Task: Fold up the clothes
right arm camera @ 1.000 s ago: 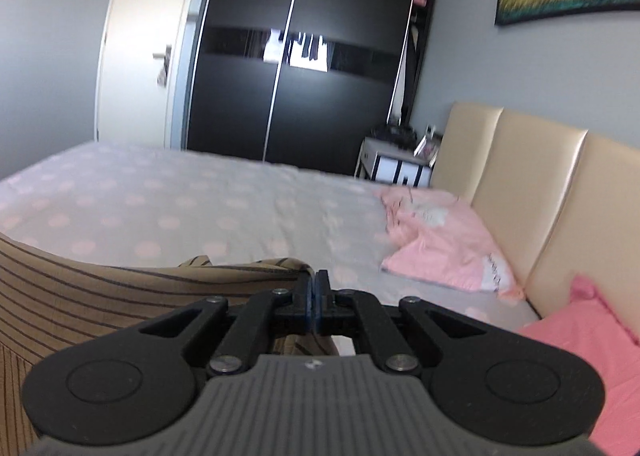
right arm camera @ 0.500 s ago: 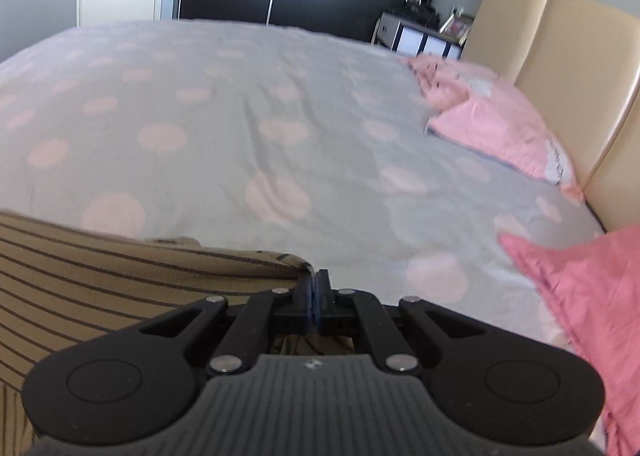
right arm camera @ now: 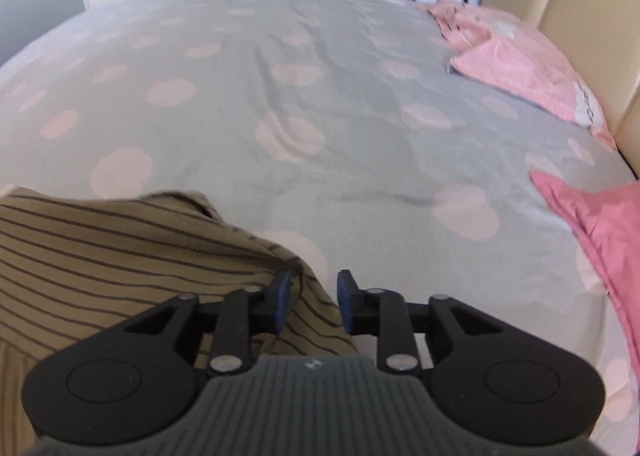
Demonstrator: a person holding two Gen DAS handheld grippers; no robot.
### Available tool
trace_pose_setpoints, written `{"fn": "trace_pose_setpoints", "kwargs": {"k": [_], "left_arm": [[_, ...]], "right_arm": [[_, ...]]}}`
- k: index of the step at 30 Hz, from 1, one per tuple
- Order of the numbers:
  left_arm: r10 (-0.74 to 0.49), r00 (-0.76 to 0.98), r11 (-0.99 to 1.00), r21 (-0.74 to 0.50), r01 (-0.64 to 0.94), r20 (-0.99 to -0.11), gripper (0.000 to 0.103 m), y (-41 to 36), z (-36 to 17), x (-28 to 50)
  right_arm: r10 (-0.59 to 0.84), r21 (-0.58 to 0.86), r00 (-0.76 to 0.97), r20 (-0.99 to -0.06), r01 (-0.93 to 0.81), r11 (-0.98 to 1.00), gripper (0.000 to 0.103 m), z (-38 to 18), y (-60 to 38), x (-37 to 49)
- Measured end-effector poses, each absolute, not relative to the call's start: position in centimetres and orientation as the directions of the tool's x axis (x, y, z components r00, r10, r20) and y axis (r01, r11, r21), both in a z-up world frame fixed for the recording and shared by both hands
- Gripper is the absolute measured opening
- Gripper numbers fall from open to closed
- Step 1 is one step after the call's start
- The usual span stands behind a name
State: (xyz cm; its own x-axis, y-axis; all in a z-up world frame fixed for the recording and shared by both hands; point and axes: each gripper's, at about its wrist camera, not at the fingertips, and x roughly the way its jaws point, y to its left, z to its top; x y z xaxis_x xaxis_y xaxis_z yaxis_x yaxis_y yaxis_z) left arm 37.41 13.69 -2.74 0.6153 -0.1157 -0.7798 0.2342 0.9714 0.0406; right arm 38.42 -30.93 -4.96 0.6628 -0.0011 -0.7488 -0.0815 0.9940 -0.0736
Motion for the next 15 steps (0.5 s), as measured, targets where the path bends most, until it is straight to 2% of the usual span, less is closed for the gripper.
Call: {"fn": "trace_pose_setpoints", "kwargs": {"k": [1,2,7,12,15], "left_arm": [[-0.131,0.633,0.970,0.034,0.242,-0.763,0.042,13.5,-2.0,37.3],[-0.151,0.644,0.968,0.019,0.249,-0.750,0.044,13.1,-1.5,37.5],[-0.229,0.644,0.955,-0.042,0.292,-0.730,0.044,9.6,-1.6,40.3],[-0.282,0.600,0.929,-0.058,0.365,-0.749,0.044,5.4,-3.8,43.7],[-0.296,0.570,0.914,-0.054,0.401,-0.766,0.044,3.7,-5.4,44.7]], "right_arm": [[0.012,-0.072,0.676,-0.737,-0.096,0.993,0.030,-4.1,-30.9,38.1],[0.032,-0.062,0.689,-0.724,-0.112,0.992,0.030,-3.3,-30.8,37.9],[0.097,-0.054,0.724,-0.683,-0.183,0.982,0.030,-1.8,-28.6,39.3],[0.166,-0.020,0.709,-0.686,-0.246,0.969,0.030,-3.2,-26.2,42.1],[0.179,-0.050,0.683,-0.708,-0.301,0.952,0.030,-4.7,-24.8,43.0]]}}
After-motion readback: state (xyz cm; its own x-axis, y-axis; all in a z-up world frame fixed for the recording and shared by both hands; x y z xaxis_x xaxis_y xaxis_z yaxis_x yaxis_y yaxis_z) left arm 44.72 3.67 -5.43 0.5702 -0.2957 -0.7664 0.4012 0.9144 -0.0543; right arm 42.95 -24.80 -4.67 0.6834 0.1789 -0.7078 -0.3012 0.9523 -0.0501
